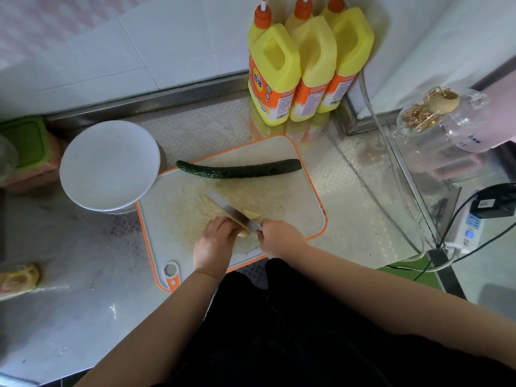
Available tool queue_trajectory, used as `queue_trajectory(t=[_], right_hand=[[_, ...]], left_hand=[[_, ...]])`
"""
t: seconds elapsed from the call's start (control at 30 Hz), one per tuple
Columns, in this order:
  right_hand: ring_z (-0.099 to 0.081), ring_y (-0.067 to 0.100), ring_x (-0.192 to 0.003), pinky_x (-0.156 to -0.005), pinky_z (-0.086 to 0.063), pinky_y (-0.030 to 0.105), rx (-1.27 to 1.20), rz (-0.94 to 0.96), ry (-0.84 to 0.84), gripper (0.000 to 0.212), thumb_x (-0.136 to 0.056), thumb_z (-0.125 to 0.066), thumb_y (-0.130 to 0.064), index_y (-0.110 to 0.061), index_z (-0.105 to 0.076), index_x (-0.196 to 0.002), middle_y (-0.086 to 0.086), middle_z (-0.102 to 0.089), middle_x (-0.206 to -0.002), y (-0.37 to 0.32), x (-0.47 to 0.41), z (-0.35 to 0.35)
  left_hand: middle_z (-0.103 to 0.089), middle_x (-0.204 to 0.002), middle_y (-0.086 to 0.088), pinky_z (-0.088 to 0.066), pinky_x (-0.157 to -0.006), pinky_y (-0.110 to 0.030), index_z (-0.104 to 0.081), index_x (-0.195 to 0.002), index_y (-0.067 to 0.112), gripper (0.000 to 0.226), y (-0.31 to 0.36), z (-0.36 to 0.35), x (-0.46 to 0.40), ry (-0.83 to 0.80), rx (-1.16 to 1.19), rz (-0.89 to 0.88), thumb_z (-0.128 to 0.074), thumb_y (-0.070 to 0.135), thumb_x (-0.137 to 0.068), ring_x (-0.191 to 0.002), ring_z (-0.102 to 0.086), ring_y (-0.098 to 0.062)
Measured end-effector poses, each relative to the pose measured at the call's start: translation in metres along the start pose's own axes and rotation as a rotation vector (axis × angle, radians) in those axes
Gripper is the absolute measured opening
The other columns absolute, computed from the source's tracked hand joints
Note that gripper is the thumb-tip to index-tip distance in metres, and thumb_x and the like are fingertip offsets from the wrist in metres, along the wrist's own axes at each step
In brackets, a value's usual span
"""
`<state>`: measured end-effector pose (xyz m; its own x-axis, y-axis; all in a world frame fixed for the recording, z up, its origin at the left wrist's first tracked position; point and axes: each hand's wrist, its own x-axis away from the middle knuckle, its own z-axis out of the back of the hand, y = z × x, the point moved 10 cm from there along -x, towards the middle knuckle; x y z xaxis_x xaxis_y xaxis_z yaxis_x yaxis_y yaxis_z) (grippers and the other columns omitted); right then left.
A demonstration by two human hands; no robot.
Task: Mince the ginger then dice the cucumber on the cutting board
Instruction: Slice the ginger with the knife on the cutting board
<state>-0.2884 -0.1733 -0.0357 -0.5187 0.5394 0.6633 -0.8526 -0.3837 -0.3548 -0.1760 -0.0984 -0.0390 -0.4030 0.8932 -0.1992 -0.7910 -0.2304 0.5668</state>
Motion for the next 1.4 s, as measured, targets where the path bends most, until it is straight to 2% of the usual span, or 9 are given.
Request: queue_trajectory(t=[0.23,0.63,0.77,0.83,0.93,1.03,1.07,1.17,1.4], right_hand=[[-0.061,0.034,-0.101,-0.071,-0.040,0.034,0.108,0.032,0.017,0.021,-0.097,-0.043,-0.015,-0.004,-0.051,-0.113,0.015,-0.062,-0.107,-0.010,0.012,-0.003],[-0.059,0.031,-0.103,-0.074,-0.042,0.033,0.102,-0.008,-0.042,0.024,-0.093,-0.040,-0.004,-0.004,-0.057,-0.111,0.013,-0.061,-0.109,-0.019,0.002,-0.010],[-0.061,0.032,-0.100,-0.072,-0.043,0.033,0.046,-0.026,-0.036,0.023,-0.097,-0.040,-0.014,-0.006,-0.058,-0.109,0.014,-0.063,-0.105,-0.011,-0.003,-0.012],[-0.061,0.033,-0.101,-0.077,-0.046,0.036,-0.013,-0.005,-0.027,0.028,-0.100,-0.040,-0.022,-0.006,-0.060,-0.111,0.017,-0.064,-0.106,-0.008,-0.004,-0.004],[-0.058,0.033,-0.107,-0.087,-0.045,0.036,-0.078,0.023,-0.055,0.030,-0.101,-0.041,-0.024,-0.007,-0.059,-0.117,0.018,-0.061,-0.112,-0.007,-0.004,0.000],[-0.060,0.031,-0.104,-0.085,-0.047,0.037,-0.014,-0.019,-0.058,0.031,-0.101,-0.041,-0.028,-0.006,-0.059,-0.116,0.014,-0.062,-0.108,-0.004,-0.002,-0.005],[-0.060,0.030,-0.103,-0.084,-0.048,0.037,0.018,-0.028,-0.051,0.030,-0.100,-0.042,-0.027,-0.006,-0.058,-0.114,0.013,-0.063,-0.108,-0.004,0.000,-0.006],[-0.061,0.030,-0.101,-0.080,-0.048,0.037,0.067,-0.031,0.002,0.023,-0.098,-0.045,-0.023,-0.008,-0.056,-0.112,0.012,-0.063,-0.107,-0.005,0.007,-0.003],[-0.061,0.032,-0.101,-0.071,-0.040,0.033,0.099,-0.023,0.007,0.021,-0.097,-0.046,-0.016,-0.005,-0.052,-0.113,0.014,-0.062,-0.109,-0.008,0.016,-0.002]], left_hand=[[-0.066,-0.091,0.000,-0.050,-0.053,-0.031,-0.072,-0.085,0.013,0.026,-0.008,-0.004,0.001,-0.033,0.015,0.053,-0.052,0.029,-0.088,-0.083,-0.060,-0.020],[-0.066,-0.089,-0.002,-0.043,-0.052,-0.025,-0.073,-0.085,0.012,0.014,-0.005,-0.001,0.001,-0.007,0.023,0.062,-0.062,0.020,-0.085,-0.084,-0.052,-0.014],[-0.064,-0.088,0.000,-0.048,-0.052,-0.030,-0.072,-0.084,0.014,0.018,-0.004,-0.003,0.000,-0.032,0.027,0.044,-0.056,0.023,-0.087,-0.081,-0.056,-0.018],[-0.063,-0.087,0.001,-0.048,-0.053,-0.030,-0.070,-0.082,0.015,0.019,-0.003,-0.001,-0.001,-0.035,0.030,0.032,-0.054,0.024,-0.087,-0.080,-0.055,-0.017],[-0.062,-0.085,0.000,-0.040,-0.056,-0.021,-0.068,-0.079,0.015,0.005,0.002,0.003,-0.003,-0.019,0.022,0.013,-0.064,0.015,-0.083,-0.078,-0.050,-0.012],[-0.062,-0.085,-0.002,-0.044,-0.052,-0.025,-0.067,-0.080,0.013,0.008,0.001,0.000,-0.002,-0.041,0.000,0.003,-0.072,0.007,-0.081,-0.078,-0.053,-0.015],[-0.062,-0.086,-0.002,-0.046,-0.050,-0.028,-0.067,-0.082,0.012,0.004,0.000,-0.001,-0.001,-0.041,-0.005,-0.002,-0.070,0.011,-0.084,-0.078,-0.055,-0.017],[-0.063,-0.088,-0.001,-0.050,-0.048,-0.033,-0.070,-0.084,0.011,0.023,-0.005,-0.004,0.001,-0.044,-0.002,0.024,-0.053,0.026,-0.089,-0.079,-0.060,-0.021],[-0.065,-0.089,0.000,-0.050,-0.048,-0.031,-0.072,-0.085,0.012,0.025,-0.005,-0.001,0.000,-0.013,0.028,0.034,-0.053,0.028,-0.088,-0.080,-0.059,-0.018]])
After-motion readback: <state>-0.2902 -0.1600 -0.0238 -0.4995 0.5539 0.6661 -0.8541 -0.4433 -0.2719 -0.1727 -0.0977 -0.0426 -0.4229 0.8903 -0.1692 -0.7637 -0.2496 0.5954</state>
